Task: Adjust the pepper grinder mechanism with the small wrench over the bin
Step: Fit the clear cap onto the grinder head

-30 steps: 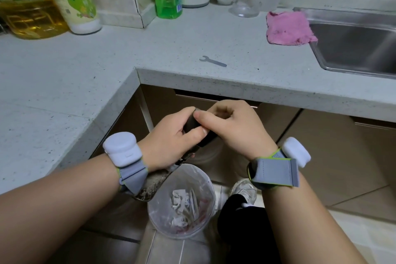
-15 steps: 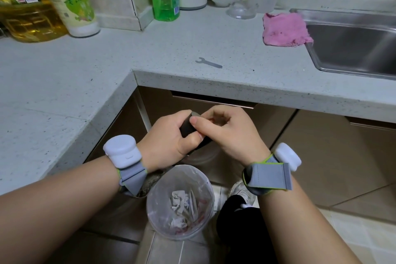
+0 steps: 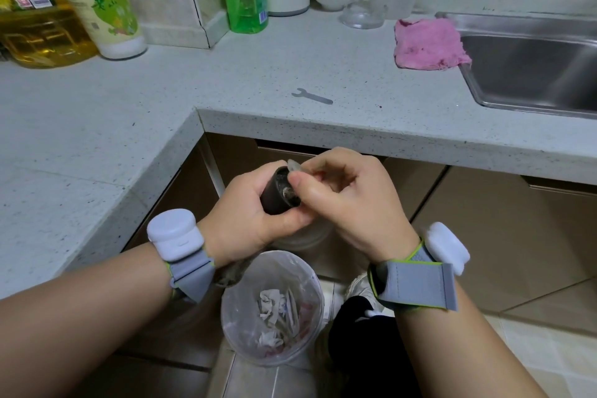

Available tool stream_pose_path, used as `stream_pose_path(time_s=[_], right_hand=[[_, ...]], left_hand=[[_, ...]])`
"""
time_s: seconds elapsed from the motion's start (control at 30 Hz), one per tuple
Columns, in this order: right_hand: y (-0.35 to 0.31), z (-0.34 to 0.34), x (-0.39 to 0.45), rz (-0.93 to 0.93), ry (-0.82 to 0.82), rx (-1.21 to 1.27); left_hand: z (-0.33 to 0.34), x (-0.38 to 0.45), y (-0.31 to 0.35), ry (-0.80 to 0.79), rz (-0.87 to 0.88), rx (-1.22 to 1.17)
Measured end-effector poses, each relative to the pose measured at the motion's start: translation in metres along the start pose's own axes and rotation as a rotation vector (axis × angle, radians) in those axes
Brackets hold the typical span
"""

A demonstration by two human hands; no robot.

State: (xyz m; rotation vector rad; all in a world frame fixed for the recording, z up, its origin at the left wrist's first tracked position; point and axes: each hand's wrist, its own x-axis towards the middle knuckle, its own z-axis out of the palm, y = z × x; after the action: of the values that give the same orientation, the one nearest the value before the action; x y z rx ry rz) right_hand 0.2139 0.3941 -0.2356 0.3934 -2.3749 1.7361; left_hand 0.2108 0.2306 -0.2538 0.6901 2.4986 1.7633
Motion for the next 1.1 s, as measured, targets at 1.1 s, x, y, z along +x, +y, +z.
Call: stream_pose_path(time_s=[1.1], right_hand=[[-0.004,0.000,-0.004,-0.119,0.091,0.731]], left_hand=[[-0.020,0.007,-0.005,0.167,0.406,0.688]])
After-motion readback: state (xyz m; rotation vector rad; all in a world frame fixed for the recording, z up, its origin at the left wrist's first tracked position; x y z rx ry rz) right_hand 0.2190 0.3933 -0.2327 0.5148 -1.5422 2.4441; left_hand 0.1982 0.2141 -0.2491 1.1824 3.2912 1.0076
